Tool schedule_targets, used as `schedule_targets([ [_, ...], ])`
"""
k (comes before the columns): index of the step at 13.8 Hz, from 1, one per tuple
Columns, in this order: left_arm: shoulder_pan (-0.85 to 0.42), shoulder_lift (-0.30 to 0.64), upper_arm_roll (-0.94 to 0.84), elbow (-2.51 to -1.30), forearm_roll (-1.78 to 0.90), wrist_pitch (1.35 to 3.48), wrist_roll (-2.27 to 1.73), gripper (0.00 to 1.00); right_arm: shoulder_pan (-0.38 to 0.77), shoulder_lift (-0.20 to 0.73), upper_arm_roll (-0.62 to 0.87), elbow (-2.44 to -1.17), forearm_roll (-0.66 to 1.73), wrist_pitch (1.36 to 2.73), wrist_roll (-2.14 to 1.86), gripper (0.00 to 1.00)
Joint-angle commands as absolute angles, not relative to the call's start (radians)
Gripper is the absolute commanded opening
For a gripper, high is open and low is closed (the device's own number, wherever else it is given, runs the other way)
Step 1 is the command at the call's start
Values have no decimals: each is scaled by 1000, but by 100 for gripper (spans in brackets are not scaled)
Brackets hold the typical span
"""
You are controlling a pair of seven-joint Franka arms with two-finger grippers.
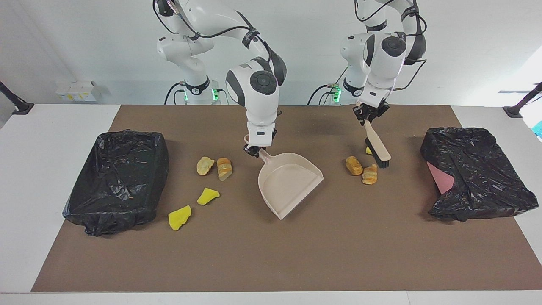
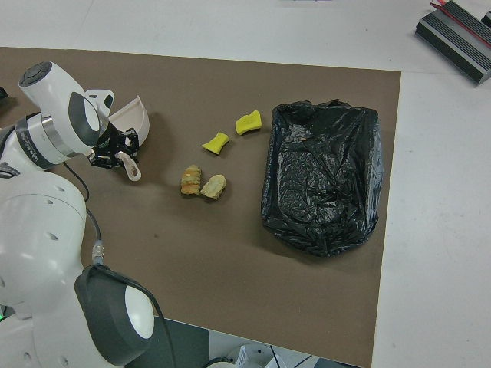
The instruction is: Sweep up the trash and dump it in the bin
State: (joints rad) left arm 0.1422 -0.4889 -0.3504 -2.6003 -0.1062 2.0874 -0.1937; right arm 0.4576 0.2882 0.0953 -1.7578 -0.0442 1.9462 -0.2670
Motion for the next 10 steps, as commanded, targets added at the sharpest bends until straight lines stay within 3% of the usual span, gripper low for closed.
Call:
schedule_targets([
  [1,244,-500,-362,-2611,-98,2042,-114,0,430,268,106,-1776,-61,1924,-415,0],
  [5,313,-503,-364,-2626,-100,1887,-129,0,414,270,104,-1776,-66,1921,-570,0],
  [10,233,-413,-365,-2628,-175,2002,-296,0,399,270,104,-1781,-97,1922,-678,0],
])
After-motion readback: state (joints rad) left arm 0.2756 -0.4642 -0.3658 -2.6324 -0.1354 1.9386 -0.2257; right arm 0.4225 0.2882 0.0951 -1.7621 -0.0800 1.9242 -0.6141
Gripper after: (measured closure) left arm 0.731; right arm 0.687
